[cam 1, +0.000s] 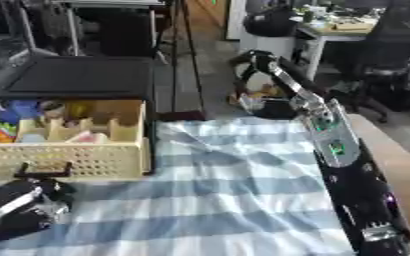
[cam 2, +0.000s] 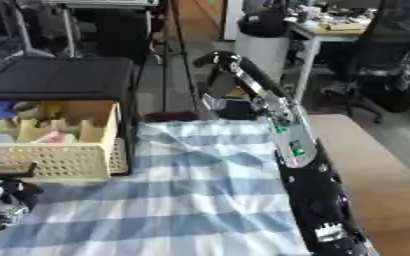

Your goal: Pick up objects from table and place into drawer.

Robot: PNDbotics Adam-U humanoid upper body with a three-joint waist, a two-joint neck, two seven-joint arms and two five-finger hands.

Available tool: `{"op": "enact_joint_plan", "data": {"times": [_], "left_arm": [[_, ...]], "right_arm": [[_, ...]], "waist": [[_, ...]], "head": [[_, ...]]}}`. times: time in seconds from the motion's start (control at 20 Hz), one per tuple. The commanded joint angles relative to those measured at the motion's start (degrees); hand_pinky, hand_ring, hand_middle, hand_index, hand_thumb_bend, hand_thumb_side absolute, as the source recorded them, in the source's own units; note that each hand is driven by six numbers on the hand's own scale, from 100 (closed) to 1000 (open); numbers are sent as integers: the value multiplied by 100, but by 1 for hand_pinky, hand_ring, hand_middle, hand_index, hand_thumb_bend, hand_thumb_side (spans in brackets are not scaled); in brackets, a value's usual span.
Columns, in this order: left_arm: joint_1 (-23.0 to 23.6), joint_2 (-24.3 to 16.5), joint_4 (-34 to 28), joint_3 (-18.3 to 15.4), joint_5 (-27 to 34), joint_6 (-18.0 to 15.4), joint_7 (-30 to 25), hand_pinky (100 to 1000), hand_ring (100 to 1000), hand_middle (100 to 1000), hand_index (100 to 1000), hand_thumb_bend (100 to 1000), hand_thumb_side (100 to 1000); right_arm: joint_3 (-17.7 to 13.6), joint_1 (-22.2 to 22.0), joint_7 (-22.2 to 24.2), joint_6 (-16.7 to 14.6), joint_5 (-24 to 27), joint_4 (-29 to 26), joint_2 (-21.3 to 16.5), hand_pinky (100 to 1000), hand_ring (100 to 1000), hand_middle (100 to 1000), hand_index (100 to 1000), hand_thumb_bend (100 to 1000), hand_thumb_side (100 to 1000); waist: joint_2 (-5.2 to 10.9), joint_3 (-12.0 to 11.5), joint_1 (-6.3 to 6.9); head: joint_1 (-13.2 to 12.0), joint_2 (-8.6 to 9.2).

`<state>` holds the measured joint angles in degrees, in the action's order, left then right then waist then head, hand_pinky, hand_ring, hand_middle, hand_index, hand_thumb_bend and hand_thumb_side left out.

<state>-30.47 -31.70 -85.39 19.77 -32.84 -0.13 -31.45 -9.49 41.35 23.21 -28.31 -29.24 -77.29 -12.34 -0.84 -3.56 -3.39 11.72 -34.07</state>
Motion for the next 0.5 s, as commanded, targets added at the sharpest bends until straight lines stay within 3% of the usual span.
{"op": "enact_joint_plan", "data": {"times": [0.05, 0.5], "left_arm": [[-267, -45, 112, -142, -44, -3, 61, 753, 756, 800, 863, 100, 1000], [-583, 3, 801, -327, -245, 6, 192, 743, 736, 770, 850, 100, 1000]], "right_arm": [[18, 157, 32, -36, 53, -41, -56, 727, 562, 752, 833, 100, 288], [64, 208, 112, -76, 89, -59, 10, 729, 563, 749, 834, 100, 288]], "waist": [[36, 42, 20], [-45, 291, 34]], "head": [[-37, 56], [-110, 131]]}}
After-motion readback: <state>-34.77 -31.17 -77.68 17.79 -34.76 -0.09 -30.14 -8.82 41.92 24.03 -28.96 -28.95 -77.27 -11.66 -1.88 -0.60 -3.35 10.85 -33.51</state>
